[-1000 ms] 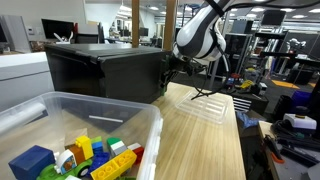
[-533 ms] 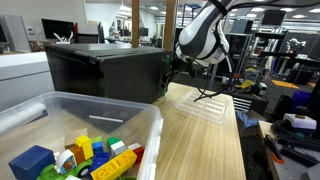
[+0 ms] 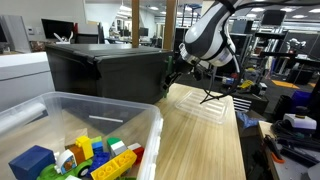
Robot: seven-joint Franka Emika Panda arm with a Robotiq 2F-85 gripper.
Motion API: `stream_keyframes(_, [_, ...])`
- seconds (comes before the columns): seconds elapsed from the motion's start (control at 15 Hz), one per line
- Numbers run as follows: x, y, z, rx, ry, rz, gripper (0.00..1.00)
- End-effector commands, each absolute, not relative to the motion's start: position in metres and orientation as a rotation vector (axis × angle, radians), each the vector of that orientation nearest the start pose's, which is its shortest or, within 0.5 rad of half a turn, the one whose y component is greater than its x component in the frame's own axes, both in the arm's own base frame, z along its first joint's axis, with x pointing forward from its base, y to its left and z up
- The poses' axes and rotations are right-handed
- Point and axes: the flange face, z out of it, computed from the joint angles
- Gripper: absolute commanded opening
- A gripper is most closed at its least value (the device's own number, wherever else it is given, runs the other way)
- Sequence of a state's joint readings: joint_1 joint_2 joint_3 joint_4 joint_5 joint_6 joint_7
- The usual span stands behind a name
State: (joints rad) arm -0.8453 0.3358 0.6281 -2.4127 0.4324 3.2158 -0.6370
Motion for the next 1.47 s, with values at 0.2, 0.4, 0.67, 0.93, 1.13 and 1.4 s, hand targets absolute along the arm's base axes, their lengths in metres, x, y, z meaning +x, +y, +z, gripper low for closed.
stream_keyframes(0.2, [0.451,-0.126,0.234,-2.991,0.103,-0.734,0.06])
stream_keyframes(0.4, [0.444,-0.126,0.237,-2.988,0.11,-0.739,0.06])
stream_keyframes(0.67, [0.438,-0.124,0.24,-2.982,0.104,-0.739,0.06])
stream_keyframes(0.93, [0.431,-0.122,0.242,-2.984,0.083,-0.736,0.44])
stream_keyframes(1.13, [0.426,-0.116,0.241,-2.974,0.068,-0.722,0.63])
stream_keyframes(1.4, [0.42,-0.11,0.242,-2.967,0.044,-0.722,0.94])
